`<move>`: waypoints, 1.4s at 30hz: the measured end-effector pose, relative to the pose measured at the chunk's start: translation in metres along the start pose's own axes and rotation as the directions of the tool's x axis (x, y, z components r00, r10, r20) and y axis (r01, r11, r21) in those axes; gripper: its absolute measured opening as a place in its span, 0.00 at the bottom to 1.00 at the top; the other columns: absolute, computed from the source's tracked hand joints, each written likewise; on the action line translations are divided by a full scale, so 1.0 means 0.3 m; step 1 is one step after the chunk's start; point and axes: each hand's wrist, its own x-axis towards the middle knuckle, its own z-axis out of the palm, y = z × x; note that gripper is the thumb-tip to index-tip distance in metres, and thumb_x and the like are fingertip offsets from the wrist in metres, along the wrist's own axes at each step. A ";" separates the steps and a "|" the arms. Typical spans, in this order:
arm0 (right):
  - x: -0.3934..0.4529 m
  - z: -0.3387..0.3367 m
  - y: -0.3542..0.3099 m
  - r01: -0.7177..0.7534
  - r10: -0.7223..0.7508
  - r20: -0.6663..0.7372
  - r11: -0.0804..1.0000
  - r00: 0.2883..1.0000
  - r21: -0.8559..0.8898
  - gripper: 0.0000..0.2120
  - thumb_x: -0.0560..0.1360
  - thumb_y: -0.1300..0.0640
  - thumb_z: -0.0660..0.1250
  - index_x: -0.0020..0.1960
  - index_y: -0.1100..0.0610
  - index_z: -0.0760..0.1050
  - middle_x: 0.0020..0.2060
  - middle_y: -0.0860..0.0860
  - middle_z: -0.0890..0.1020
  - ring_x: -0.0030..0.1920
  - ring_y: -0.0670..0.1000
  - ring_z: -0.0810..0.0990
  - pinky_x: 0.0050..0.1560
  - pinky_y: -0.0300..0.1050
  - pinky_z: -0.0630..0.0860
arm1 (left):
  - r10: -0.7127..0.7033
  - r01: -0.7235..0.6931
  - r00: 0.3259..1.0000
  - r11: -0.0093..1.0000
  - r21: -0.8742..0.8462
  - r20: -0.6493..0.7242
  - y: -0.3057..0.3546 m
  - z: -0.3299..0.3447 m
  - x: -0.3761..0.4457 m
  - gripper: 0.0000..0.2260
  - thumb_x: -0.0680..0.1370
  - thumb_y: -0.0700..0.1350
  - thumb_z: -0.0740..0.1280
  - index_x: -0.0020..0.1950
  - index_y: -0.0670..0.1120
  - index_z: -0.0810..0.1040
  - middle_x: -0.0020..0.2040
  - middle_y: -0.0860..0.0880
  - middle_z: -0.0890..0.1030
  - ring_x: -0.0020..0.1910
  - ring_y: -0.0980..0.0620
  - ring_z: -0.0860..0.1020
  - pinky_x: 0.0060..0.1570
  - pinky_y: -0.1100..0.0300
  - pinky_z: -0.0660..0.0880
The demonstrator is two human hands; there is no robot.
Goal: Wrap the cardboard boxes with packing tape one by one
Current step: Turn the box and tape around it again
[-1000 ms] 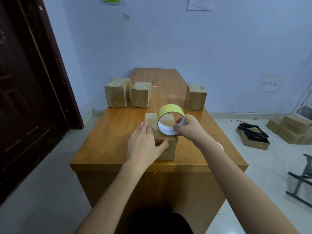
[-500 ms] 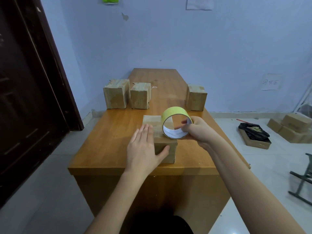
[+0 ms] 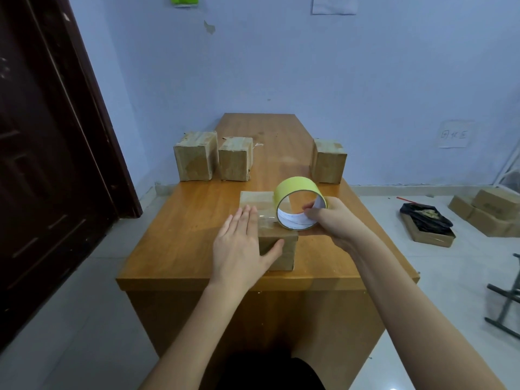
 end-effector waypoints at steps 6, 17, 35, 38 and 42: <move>-0.021 0.032 0.054 0.035 -0.035 -0.005 0.997 0.999 -0.062 0.08 0.75 0.52 0.70 0.50 0.54 0.75 0.45 0.50 0.81 0.47 0.49 0.80 0.33 0.36 0.78 | -0.007 0.007 1.000 1.000 0.019 0.004 0.003 0.005 0.002 0.42 0.71 0.72 0.39 0.77 0.46 0.48 0.77 0.49 0.54 0.75 0.53 0.53 0.68 0.60 0.44; -0.025 -0.009 0.064 -0.127 0.128 0.021 0.929 0.992 0.347 0.15 0.79 0.64 0.61 0.64 0.66 0.66 0.56 0.63 0.78 0.43 0.57 0.84 0.37 0.50 0.82 | 0.015 -0.016 1.000 0.999 0.030 0.023 -0.002 0.003 0.007 0.42 0.70 0.71 0.36 0.77 0.46 0.53 0.76 0.49 0.56 0.75 0.53 0.53 0.70 0.60 0.45; -0.001 -0.002 0.143 -0.119 0.150 -0.006 0.805 0.989 0.582 0.08 0.76 0.70 0.63 0.55 0.66 0.70 0.48 0.64 0.79 0.39 0.58 0.84 0.31 0.51 0.81 | 0.003 -0.003 1.000 1.000 0.008 0.031 0.002 -0.004 0.003 0.43 0.69 0.71 0.36 0.77 0.47 0.52 0.77 0.50 0.54 0.75 0.54 0.52 0.72 0.59 0.47; -0.011 0.016 0.204 -0.167 0.231 -0.015 0.745 0.973 0.646 0.09 0.76 0.70 0.63 0.56 0.65 0.69 0.54 0.65 0.76 0.47 0.61 0.81 0.31 0.51 0.81 | -0.018 0.018 0.999 1.000 -0.017 0.029 0.009 -0.002 0.004 0.42 0.70 0.71 0.38 0.77 0.47 0.52 0.77 0.50 0.54 0.75 0.55 0.52 0.71 0.60 0.47; -0.008 0.019 0.217 -0.195 0.241 -0.009 0.806 0.970 0.559 0.05 0.76 0.67 0.66 0.48 0.62 0.70 0.55 0.63 0.75 0.50 0.61 0.80 0.36 0.54 0.82 | -0.001 0.001 0.999 1.000 -0.004 0.049 0.010 -0.011 0.005 0.41 0.71 0.71 0.40 0.77 0.48 0.53 0.77 0.50 0.54 0.75 0.54 0.52 0.71 0.59 0.45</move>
